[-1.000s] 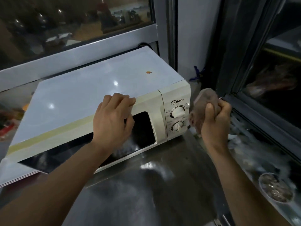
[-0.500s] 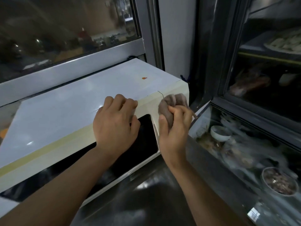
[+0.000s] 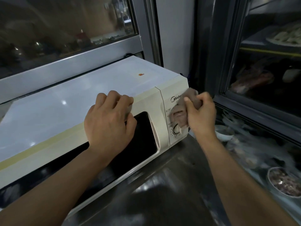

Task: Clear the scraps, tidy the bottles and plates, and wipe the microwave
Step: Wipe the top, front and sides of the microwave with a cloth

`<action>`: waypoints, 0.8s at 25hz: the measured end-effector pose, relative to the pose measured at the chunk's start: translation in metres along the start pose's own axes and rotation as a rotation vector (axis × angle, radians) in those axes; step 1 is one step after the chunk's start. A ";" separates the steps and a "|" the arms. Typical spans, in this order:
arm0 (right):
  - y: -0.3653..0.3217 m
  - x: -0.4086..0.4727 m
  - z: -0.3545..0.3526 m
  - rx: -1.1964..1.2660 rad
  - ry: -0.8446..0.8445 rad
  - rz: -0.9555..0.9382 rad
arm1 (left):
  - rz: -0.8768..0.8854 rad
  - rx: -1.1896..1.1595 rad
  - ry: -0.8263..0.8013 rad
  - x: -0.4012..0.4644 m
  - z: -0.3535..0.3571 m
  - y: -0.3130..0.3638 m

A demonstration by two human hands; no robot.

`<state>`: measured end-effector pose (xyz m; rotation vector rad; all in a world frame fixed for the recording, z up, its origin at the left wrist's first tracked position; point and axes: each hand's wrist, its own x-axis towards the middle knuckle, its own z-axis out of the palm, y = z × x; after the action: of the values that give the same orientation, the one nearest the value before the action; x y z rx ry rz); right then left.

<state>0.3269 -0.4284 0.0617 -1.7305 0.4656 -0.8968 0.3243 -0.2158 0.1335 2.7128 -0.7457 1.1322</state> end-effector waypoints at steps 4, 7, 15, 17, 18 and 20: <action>-0.017 -0.023 0.017 -0.041 -0.044 -0.337 | -0.004 0.005 -0.012 0.000 -0.001 0.000; 0.000 0.001 0.003 0.042 -0.044 -0.158 | 0.000 0.014 -0.006 -0.001 -0.001 0.001; 0.064 0.001 -0.005 0.233 -0.183 0.160 | -0.027 0.011 -0.012 0.000 -0.002 0.005; 0.075 -0.010 -0.004 0.174 -0.210 0.185 | -0.041 -0.001 -0.015 0.000 -0.003 0.007; 0.072 -0.008 -0.003 0.151 -0.197 0.164 | -0.046 -0.004 -0.018 0.000 -0.003 0.007; 0.053 0.002 -0.002 0.130 -0.129 0.068 | -0.057 -0.009 -0.025 0.001 -0.004 0.008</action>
<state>0.3325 -0.4491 0.0135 -1.6329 0.3701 -0.7457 0.3184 -0.2221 0.1359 2.7272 -0.6704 1.0823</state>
